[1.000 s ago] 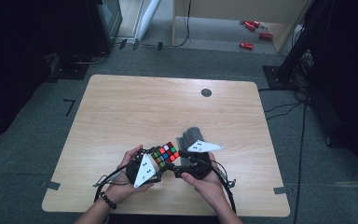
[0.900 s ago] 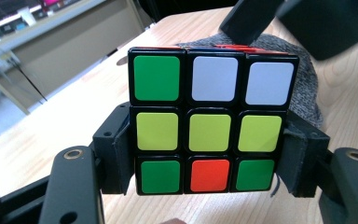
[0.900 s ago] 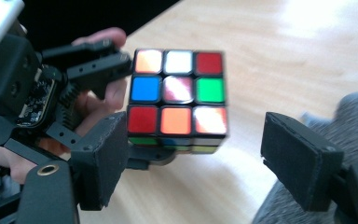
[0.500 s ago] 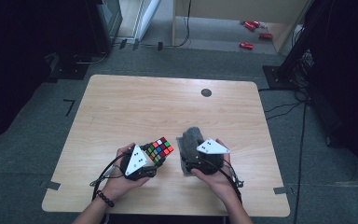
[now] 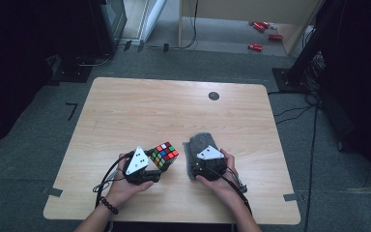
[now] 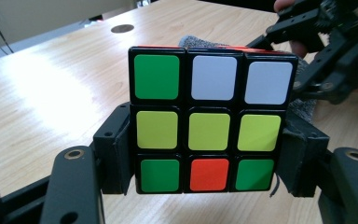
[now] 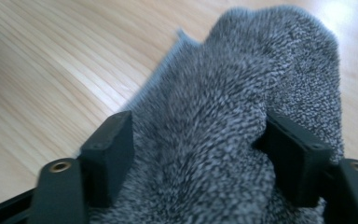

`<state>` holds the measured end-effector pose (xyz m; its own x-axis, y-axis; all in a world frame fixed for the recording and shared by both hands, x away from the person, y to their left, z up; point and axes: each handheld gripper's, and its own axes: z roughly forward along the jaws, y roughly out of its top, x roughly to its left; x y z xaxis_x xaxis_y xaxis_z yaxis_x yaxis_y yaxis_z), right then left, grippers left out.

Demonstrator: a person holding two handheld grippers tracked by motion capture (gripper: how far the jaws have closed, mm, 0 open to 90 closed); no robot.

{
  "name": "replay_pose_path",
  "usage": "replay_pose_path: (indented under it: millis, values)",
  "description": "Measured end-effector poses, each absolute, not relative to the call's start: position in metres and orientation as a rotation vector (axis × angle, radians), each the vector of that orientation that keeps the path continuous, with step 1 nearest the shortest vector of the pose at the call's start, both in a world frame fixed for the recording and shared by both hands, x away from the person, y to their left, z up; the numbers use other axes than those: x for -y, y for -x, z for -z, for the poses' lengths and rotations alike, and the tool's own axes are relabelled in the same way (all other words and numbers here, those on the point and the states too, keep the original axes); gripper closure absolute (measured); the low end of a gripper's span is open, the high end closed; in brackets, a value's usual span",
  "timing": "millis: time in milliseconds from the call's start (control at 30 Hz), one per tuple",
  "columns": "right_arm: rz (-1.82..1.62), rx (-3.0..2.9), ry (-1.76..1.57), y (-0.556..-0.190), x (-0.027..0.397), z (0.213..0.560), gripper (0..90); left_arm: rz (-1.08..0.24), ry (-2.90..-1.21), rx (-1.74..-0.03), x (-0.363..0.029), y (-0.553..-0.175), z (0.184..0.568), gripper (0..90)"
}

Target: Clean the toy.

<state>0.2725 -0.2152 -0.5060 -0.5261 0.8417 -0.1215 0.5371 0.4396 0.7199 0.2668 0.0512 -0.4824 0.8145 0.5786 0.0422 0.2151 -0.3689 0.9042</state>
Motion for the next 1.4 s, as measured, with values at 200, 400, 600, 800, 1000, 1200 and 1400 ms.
replay_pose_path:
  millis: [200, 400, 600, 800, 1000, 1200, 1400]
  values:
    - [-0.870, -2.202, -1.272, -0.276, 0.222, 0.512, 49.5, -0.356, -1.942, -0.644, -0.053, -0.269, 0.480, 33.4]
    - [-0.892, -2.189, -1.291, -0.274, 0.222, 0.507, 64.7, -0.333, -1.949, -0.656, -0.054, -0.270, 0.480, 33.3]
    - [-1.070, -2.140, -1.284, -0.265, 0.221, 0.488, 66.5, -0.323, -1.946, -0.652, -0.053, -0.270, 0.480, 33.3]
    - [-1.362, -2.081, -1.189, -0.247, 0.209, 0.456, 66.3, -0.308, -1.976, -0.621, -0.043, -0.265, 0.482, 33.2]
    - [-1.498, -2.067, -1.107, -0.229, 0.189, 0.439, 65.2, -0.334, -2.000, -0.567, -0.033, -0.255, 0.482, 33.3]
    - [-1.547, -2.066, -1.123, -0.225, 0.179, 0.440, 65.3, -0.338, -1.978, -0.547, -0.033, -0.249, 0.482, 33.5]
    - [-1.590, -2.080, -1.200, -0.233, 0.186, 0.449, 65.5, -0.329, -1.977, -0.557, -0.035, -0.249, 0.484, 33.7]
